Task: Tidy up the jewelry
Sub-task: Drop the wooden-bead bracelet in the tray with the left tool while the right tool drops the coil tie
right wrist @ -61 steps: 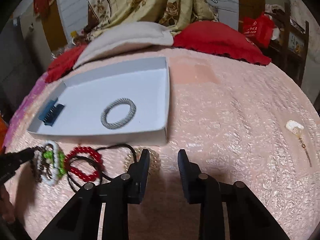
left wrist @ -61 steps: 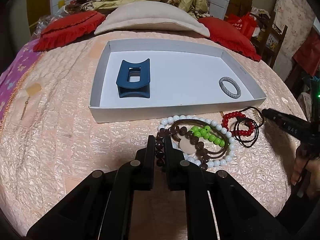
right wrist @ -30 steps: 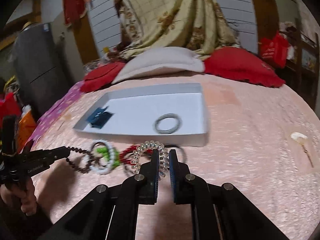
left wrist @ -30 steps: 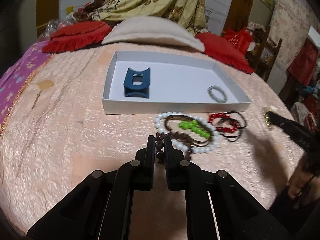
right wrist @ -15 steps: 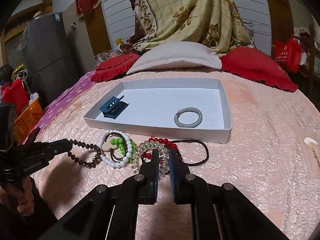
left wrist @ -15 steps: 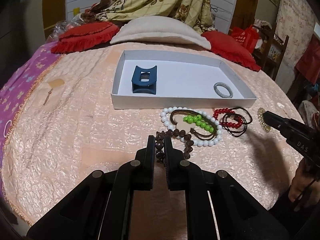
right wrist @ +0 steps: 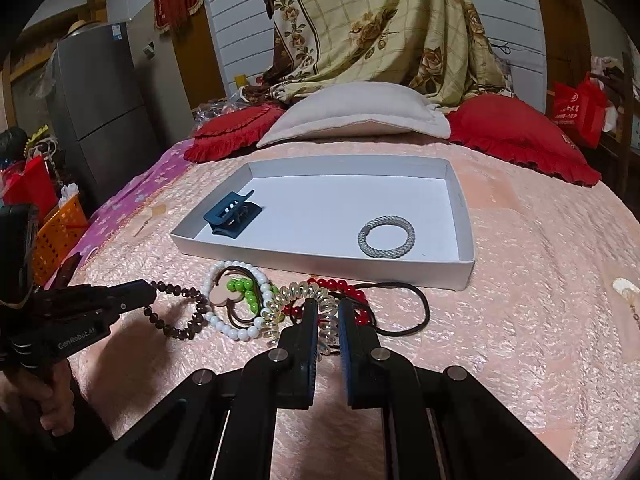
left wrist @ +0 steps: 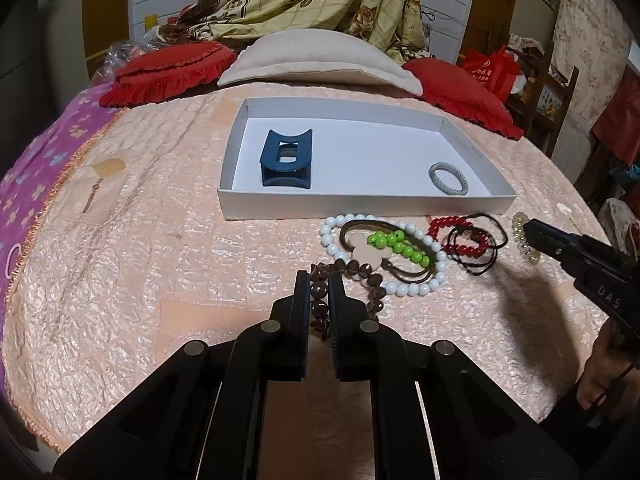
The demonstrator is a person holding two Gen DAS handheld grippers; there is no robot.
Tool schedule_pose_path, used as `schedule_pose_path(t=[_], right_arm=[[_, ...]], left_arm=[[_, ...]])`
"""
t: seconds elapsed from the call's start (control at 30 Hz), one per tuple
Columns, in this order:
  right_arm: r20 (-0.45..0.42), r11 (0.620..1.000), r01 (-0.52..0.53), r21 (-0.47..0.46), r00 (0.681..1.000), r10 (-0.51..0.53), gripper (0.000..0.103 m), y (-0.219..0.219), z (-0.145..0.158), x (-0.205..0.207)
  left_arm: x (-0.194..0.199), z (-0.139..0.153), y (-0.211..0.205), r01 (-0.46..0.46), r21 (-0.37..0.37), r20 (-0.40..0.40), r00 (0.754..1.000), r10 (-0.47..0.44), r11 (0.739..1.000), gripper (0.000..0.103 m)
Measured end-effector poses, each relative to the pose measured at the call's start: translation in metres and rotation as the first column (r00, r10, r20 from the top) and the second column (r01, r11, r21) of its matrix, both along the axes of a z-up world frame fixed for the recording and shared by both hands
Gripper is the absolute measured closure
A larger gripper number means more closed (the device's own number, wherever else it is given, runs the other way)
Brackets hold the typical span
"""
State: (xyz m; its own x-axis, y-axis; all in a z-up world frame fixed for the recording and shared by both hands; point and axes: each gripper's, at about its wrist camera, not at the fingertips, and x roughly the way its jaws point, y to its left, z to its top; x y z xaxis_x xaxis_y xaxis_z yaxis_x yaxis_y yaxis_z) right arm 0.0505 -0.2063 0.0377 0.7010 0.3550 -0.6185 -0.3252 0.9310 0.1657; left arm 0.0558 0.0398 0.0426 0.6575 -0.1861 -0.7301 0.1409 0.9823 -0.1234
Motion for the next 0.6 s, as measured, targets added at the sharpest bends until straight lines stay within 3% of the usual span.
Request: schedule_pose_path(t=[0.33,0.47,0.6], right_arm=[[0.025,0.999,0.002,0.033,1.000,-0.003,0.094,-0.003,0.020,0.018],[0.013,0.999,0.021,0.029,1.000,-0.021,0.094,-0.008,0.030,0.050],[-0.051,0.997,0.068,0.031,0.996,-0.066,0.094,-0.016,0.027,0.096]], left_arm=[[0.016,0.044,-0.010,0.063,-0.080,0.051,0.997,-0.059,0.995,0.096],[0.041,0.072,-0.026,0.097,-0.080,0.108,0.990,-0.088,0.992,0.096],[0.077,0.083,-0.047,0.132,-0.066,0.139,0.983,-0.122,0.989,0.096]])
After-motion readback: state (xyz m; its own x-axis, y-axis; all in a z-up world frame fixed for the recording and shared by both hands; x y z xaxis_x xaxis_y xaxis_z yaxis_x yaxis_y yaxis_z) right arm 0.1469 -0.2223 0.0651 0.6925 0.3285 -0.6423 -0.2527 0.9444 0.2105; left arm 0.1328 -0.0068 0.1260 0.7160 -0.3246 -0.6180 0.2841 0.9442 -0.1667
